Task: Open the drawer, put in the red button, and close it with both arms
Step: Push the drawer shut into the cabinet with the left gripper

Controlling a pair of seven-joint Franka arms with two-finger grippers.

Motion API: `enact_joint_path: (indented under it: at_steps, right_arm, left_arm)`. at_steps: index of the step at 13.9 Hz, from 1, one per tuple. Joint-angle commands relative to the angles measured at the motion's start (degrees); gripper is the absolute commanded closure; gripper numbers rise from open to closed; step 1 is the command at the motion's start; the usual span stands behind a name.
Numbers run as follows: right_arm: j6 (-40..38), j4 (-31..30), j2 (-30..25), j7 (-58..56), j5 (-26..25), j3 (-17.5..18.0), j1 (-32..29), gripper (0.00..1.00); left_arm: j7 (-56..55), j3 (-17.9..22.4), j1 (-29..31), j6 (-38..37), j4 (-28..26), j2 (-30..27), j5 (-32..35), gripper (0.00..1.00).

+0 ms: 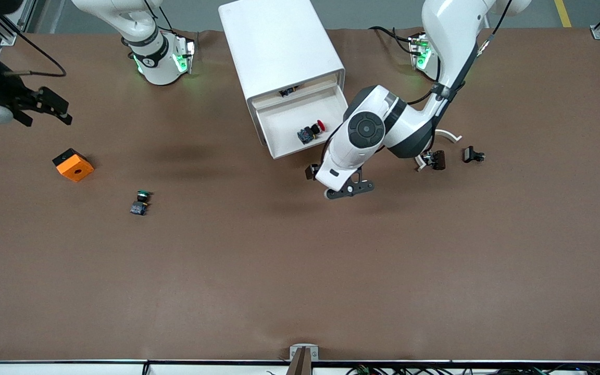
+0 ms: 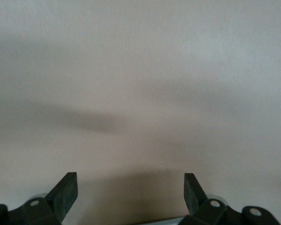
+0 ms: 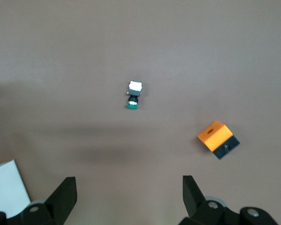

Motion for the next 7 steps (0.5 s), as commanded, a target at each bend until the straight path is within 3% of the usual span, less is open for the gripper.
enact_joint_path:
  at_steps: [1,4,7]
  right_arm:
    - [-6.48,7.1,0.34,-0.14,-0.97,1.29,-0.84,0.0]
    - [-11.67,15.11,4.82,-0.05,-0.88,0.85,-1.45,0.0]
    - [-11.95,17.76,6.76,-0.57,-0.44,0.85,-2.16,0.0]
  left_arm:
    - [-3.58,-2.5,-0.62,1.01,-4.88,-3.53,-0.87,0.0]
    - [-3.68,-4.26,-0.71,-1.26,-6.65,-4.85,-0.87,0.0]
    - [-4.46,-6.01,-0.71,-3.47,-6.74,-4.86,-0.87,0.0]
